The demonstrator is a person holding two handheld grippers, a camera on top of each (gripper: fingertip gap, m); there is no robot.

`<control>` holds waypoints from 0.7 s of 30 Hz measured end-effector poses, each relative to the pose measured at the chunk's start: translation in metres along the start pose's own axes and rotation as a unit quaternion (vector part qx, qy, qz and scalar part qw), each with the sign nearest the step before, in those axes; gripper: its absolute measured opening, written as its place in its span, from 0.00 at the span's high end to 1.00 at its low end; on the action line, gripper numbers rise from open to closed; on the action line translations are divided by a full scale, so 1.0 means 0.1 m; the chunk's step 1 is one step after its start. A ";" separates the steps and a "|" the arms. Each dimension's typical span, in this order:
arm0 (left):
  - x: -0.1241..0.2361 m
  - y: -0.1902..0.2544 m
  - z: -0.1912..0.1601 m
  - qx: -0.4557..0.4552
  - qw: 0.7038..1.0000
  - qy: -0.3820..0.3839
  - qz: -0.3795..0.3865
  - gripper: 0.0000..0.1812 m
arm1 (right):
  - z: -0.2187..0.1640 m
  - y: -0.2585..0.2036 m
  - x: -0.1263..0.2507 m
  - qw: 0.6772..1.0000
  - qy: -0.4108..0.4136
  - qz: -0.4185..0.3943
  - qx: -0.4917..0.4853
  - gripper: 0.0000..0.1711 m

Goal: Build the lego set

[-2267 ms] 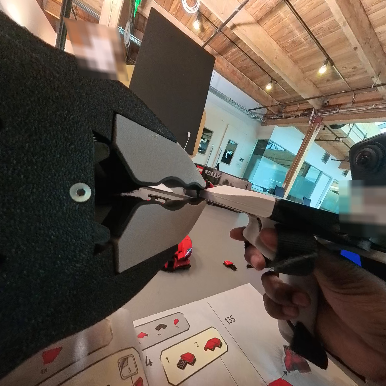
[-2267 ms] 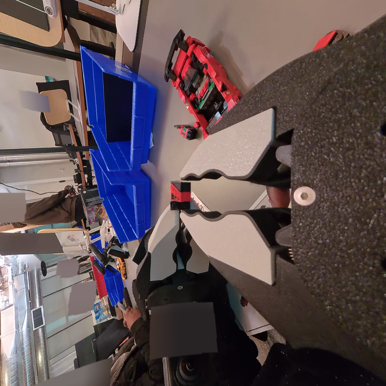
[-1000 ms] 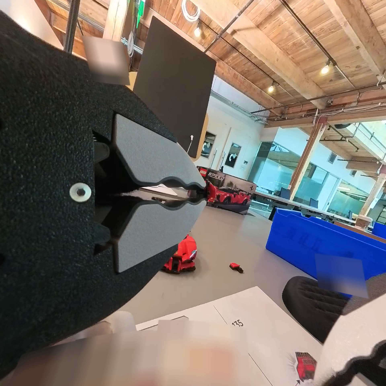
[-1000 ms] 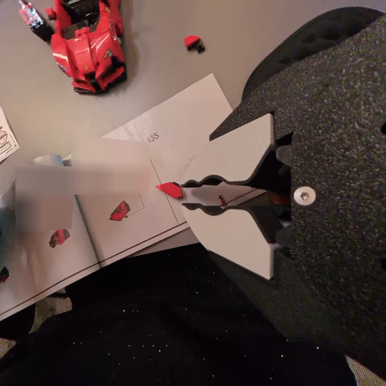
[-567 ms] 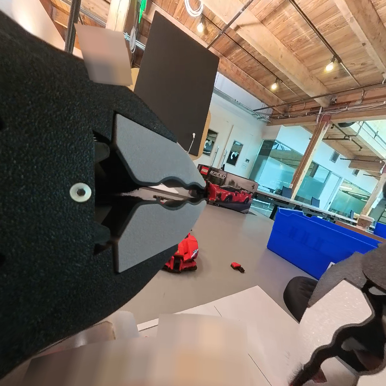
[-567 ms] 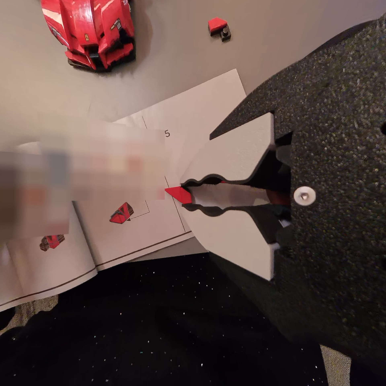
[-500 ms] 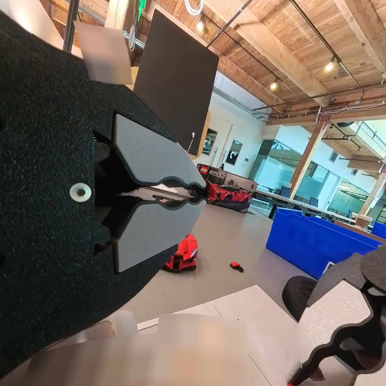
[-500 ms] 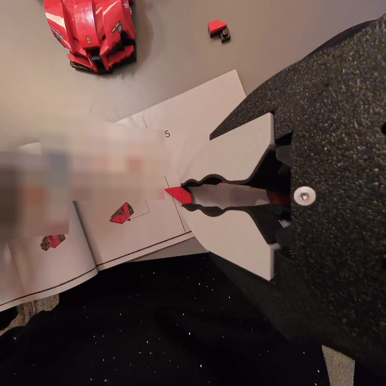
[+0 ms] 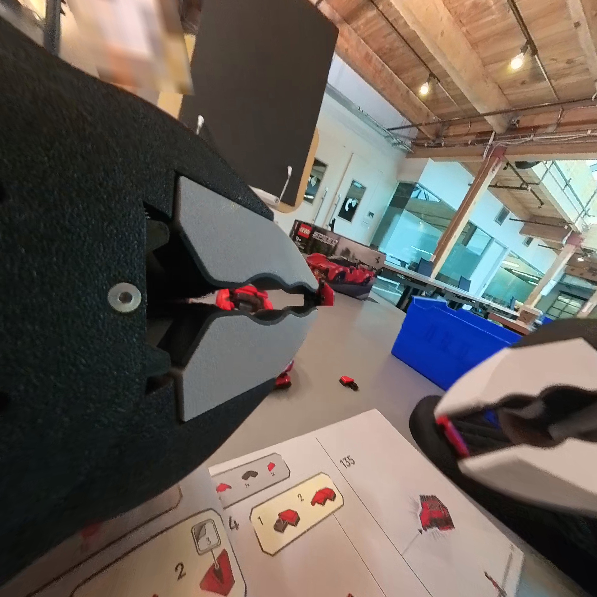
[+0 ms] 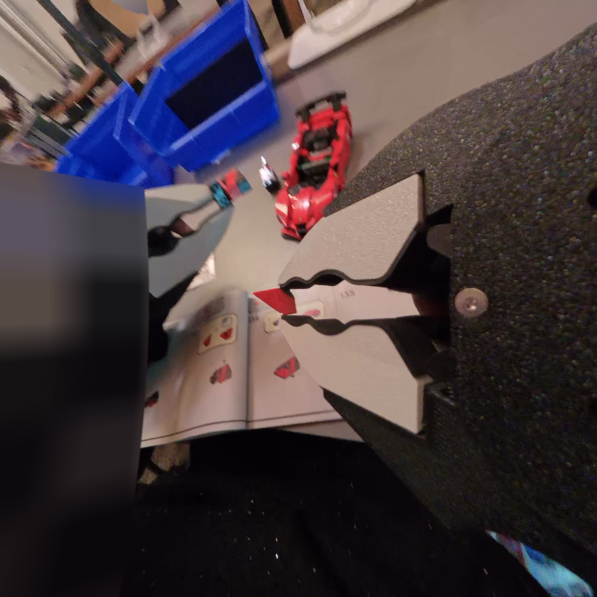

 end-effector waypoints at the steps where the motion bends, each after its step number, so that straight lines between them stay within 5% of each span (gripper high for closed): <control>1: 0.00 0.01 0.00 0.011 1.000 0.007 -0.009 0.97 | 0.05 0.03 0.00 1.000 0.011 -0.012 0.016 0.91; 10: 0.02 -0.02 0.04 0.137 0.986 0.074 -0.066 0.97 | 0.35 0.37 -0.17 0.993 0.028 -0.090 0.073 0.91; 21: 0.02 -0.16 0.04 0.298 0.947 0.101 -0.072 0.97 | 0.41 0.58 -0.30 0.991 0.059 -0.113 -0.048 0.91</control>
Point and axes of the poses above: each gripper's, where its closed fingertips meet, x back along the fingers, z out of its top, y = z × x across the jaws, the point moved 6 cm from there along x, back along the fingers, and after that the axes turned 2 degrees about z, right-handed, at the moved point
